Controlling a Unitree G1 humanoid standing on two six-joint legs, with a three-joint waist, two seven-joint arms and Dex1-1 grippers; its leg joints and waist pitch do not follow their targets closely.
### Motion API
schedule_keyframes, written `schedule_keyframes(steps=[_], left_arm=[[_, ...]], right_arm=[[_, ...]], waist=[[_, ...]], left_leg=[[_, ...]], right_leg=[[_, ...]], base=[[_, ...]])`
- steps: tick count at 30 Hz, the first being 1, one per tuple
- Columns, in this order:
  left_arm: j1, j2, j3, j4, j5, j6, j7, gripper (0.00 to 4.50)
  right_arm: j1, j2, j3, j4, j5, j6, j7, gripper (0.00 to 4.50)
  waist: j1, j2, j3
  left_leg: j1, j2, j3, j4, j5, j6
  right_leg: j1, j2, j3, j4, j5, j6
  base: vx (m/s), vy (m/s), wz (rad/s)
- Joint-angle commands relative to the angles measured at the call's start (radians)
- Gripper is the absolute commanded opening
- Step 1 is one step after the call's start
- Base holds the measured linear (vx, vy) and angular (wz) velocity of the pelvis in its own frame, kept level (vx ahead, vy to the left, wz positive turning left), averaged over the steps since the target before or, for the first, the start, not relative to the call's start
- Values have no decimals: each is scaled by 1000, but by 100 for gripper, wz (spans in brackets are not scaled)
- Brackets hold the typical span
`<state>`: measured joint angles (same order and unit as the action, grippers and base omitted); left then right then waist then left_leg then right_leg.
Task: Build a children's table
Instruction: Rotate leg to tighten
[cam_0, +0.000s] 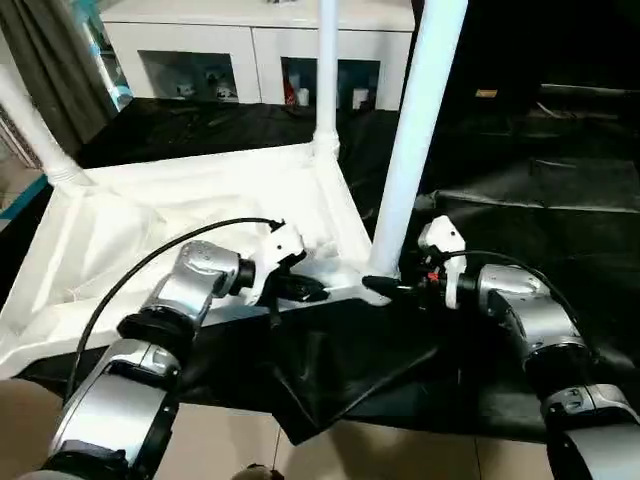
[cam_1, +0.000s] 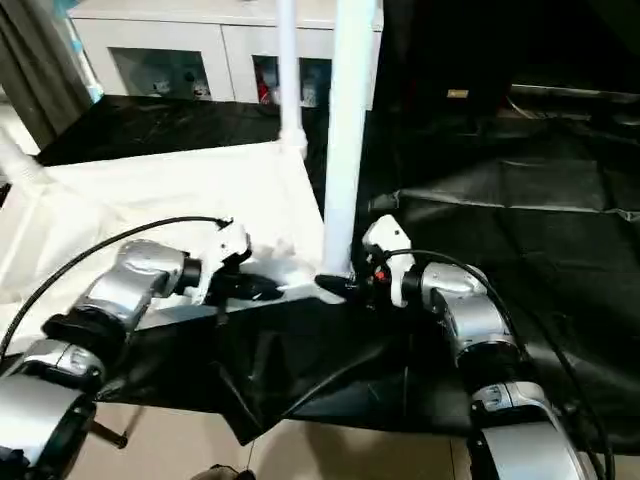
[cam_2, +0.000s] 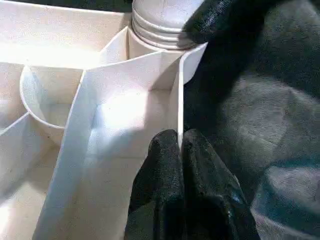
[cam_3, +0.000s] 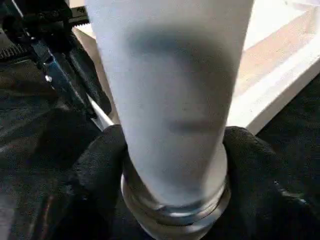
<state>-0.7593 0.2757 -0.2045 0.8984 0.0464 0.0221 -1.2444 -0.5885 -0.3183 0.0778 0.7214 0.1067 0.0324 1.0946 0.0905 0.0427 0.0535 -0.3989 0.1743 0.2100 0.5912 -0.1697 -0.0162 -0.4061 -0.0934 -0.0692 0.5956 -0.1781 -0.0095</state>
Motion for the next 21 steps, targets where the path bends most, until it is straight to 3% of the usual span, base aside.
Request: schedule_keyframes(steps=[1,5,8,10,13,15,16,17,18,21], left_arm=[[0,-11,-20,-20,-2,6,-15,0],[2,-21,-17,-19,1,7,7,0],[-11,-52,-3,10,13,13,110,0],[-31,-84,13,43,21,23,212,0],[-60,-126,28,82,32,51,336,0],[-72,-146,30,98,39,58,388,0],[-84,-172,37,114,39,68,444,0],[-90,-186,42,121,36,74,470,0],[-94,-201,48,126,35,79,500,0],[-102,-238,54,133,34,81,536,0]], right_arm=[[6,24,39,-45,17,14,61,277],[15,42,36,-45,26,32,48,269],[14,83,15,4,0,27,-92,267],[1,128,-10,68,-37,14,-272,266],[-17,181,-41,127,-51,19,-441,266],[-25,205,-51,146,-51,21,-497,266],[-41,236,-67,172,-51,28,-583,266],[-51,251,-76,185,-52,32,-630,266],[-62,269,-86,199,-50,36,-671,266],[-88,316,-87,228,-51,30,-698,266]], waist=[[1,-17,-72],[1,-19,-73],[0,-18,-73],[-4,-17,-71],[-16,-13,-61],[-20,-16,-60],[-22,-11,-60],[-26,-12,-59],[-28,-14,-58],[-30,-11,-58]], left_leg=[[30,67,-29,-65,-187,89],[29,65,-29,-64,-175,86],[29,66,-29,-64,-163,85],[31,65,-30,-66,-191,68],[44,61,-38,-78,-310,-2],[44,61,-38,-80,-324,-6],[44,60,-39,-81,-329,-8],[52,60,-38,-81,-354,-16],[51,58,-40,-82,-365,-18],[51,56,-40,-81,-381,-15]], right_leg=[[47,-69,41,-58,-161,-272],[48,-70,42,-56,-156,-268],[45,-70,42,-55,-144,-270],[43,-71,42,-61,-189,-261],[38,-75,44,-85,-380,-212],[37,-73,46,-89,-397,-197],[35,-72,47,-90,-393,-196],[28,-70,48,-94,-403,-194],[31,-72,47,-95,-414,-193],[28,-71,46,-102,-436,-178]], base=[[0,0,0],[0,0,0],[0,0,0],[0,0,0],[0,0,0],[0,0,0],[0,0,0],[0,0,0],[0,0,0],[0,0,0]])
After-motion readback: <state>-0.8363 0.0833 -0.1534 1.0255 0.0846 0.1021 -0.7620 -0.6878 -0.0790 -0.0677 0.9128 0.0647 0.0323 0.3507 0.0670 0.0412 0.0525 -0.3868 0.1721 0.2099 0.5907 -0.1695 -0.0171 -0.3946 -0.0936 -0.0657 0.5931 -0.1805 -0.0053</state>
